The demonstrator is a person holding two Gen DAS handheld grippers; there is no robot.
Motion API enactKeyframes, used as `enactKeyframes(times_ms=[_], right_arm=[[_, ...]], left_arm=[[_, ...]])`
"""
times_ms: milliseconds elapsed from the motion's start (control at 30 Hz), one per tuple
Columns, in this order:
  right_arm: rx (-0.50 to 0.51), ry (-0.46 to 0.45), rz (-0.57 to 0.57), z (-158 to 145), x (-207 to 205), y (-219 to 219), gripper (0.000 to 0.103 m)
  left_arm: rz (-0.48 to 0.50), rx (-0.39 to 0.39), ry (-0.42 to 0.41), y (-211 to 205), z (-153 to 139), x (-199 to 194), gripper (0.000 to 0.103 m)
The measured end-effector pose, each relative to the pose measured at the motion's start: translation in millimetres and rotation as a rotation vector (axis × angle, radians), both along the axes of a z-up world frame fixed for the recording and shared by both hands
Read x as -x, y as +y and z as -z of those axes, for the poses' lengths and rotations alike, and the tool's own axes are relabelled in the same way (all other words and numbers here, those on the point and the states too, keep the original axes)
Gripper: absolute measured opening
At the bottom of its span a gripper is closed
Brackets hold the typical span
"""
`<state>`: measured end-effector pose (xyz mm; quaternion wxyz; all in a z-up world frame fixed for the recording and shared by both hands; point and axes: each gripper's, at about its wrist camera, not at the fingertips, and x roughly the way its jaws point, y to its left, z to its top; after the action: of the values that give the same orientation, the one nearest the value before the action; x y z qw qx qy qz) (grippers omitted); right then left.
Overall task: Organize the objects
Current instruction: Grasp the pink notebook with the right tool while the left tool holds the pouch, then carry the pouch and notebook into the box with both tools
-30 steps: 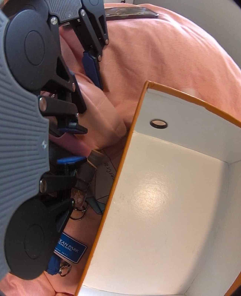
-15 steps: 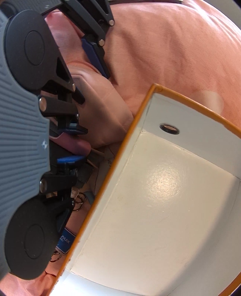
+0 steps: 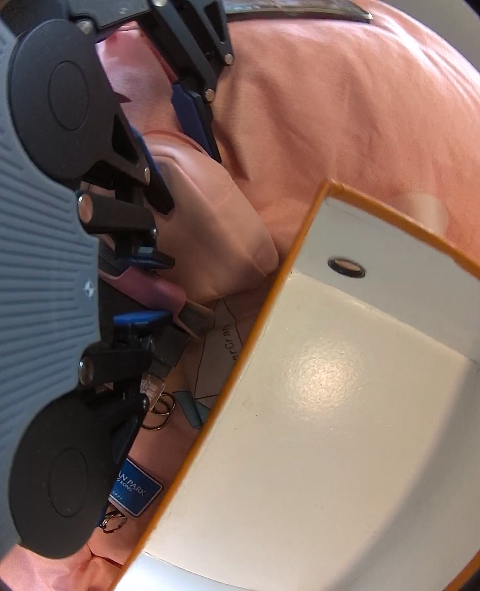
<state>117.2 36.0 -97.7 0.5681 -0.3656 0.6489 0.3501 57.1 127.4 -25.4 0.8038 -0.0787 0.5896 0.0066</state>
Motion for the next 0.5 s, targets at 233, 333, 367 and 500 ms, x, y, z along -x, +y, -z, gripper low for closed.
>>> enactKeyframes(times_ms=[233,333,367,500], right_arm=[[-0.16,-0.011,0.061,-36,-7,-36,0.019],[-0.247,-0.019,0.046,-59,-3,-50,0.017],[-0.274,-0.027,0.039,-68,-1,-54,0.017],[-0.355,-0.054,0.017,-98,-6,-80,0.015]], left_arm=[[-0.038,0.006,-0.079,-3,-15,12,0.032],[-0.064,0.001,-0.114,-1,-27,18,0.031],[-0.069,-0.002,-0.131,0,-33,20,0.031],[-0.056,-0.006,-0.197,-2,-58,28,0.03]])
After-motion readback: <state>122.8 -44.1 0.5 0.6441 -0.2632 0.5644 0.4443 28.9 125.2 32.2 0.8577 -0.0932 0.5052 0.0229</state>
